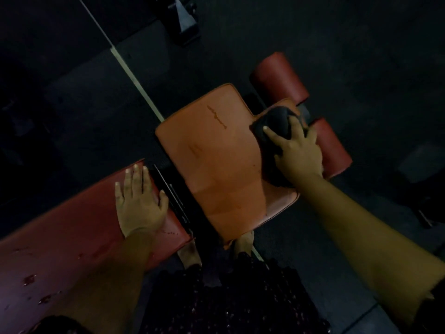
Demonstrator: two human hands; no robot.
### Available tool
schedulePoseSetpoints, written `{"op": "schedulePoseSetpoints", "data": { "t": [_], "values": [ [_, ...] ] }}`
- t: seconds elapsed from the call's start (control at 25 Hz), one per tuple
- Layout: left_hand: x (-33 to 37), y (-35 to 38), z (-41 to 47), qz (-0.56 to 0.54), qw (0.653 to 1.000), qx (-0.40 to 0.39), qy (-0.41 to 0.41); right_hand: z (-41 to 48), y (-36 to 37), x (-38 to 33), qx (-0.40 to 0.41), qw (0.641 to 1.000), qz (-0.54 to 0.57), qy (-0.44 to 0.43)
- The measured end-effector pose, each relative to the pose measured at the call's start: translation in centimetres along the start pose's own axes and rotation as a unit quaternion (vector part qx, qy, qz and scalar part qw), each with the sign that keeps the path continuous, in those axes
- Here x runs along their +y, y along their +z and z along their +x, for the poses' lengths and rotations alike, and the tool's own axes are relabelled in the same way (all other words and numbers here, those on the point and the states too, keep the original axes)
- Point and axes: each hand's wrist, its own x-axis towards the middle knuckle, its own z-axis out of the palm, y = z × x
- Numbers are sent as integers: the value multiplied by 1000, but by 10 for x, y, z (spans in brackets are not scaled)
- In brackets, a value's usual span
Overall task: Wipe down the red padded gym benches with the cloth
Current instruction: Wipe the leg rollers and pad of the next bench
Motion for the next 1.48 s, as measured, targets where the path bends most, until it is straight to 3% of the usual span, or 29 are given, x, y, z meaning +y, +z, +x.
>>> {"op": "schedulePoseSetpoints", "data": {
  "t": [0.2,0.28,0.4,0.56,0.64,0.76,0.84,1.0,1.08,1.28,1.4,1.48],
  "values": [
    [1,-1,1,6,1000,6,-4,-66,31,34,4,995,56,87],
    [1,0,1,10,1000,9,-5,-74,37,32,31,996,56,66],
    [0,1,2,16,1000,9,-6,-42,28,25,72,997,37,5],
    [2,1,1,13,1000,14,-6,26,-3,19,68,996,21,53],
    [2,1,0,18,1000,14,-8,54,-18,17,57,998,-24,13],
    [2,1,0,23,1000,14,-10,83,-38,16,16,990,-75,-121],
    [2,0,0,27,1000,12,-9,92,-42,25,-24,987,-71,-145],
    [3,-1,0,27,1000,8,-10,59,-26,47,-15,997,61,35],
    [3,-2,1,22,1000,10,-11,21,-15,51,-17,993,76,85],
    [2,-1,0,21,1000,15,-6,-32,-21,51,-108,984,73,118],
    [1,0,1,19,1000,13,-10,9,-43,47,-37,983,112,142],
    [1,0,1,20,1000,19,-8,41,-48,31,-33,986,125,110]
  ]
}}
